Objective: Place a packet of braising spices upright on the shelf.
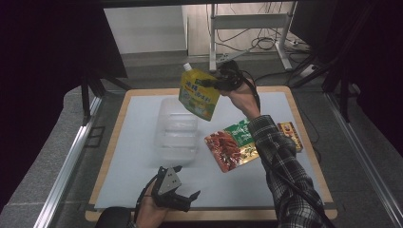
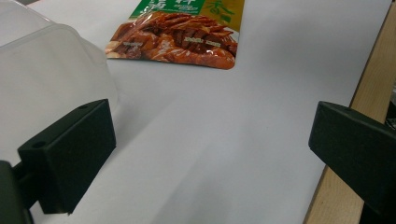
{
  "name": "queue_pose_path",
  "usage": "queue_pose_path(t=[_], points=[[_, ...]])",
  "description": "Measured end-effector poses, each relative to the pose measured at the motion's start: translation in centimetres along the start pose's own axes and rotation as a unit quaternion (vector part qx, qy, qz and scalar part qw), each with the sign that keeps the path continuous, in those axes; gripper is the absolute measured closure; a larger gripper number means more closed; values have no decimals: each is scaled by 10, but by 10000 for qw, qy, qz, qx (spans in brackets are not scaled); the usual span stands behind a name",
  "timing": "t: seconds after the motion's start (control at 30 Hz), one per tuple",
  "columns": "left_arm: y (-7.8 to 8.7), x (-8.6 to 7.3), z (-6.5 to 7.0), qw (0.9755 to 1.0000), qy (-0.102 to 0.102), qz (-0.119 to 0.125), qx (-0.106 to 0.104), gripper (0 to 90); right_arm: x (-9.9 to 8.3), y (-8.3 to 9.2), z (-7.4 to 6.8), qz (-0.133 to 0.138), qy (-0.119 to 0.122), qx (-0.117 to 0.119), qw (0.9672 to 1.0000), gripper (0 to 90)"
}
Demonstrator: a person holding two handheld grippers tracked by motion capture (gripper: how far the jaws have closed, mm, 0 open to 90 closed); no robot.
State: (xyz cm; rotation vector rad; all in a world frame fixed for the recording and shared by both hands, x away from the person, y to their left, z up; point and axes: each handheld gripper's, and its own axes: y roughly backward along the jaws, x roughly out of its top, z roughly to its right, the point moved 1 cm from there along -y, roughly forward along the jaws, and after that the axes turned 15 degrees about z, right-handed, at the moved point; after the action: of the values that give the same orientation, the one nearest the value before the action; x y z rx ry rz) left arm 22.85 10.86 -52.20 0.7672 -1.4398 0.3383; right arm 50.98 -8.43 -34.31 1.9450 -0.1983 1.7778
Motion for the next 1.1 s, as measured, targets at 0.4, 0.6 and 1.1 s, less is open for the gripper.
queue_pose_path(t=[0.4,0.6,1.1], points=[[2,1,-1,10000,27,62,38,4,9,-30,-1,7,81,78,9999,887],[2,1,-2,10000,36,69,38,4,8,-44,-3,3,57,140,9999,887],[2,1,-2,10000,23,68,48,4,-10,-75,-5,-382,36,160,9991,886]])
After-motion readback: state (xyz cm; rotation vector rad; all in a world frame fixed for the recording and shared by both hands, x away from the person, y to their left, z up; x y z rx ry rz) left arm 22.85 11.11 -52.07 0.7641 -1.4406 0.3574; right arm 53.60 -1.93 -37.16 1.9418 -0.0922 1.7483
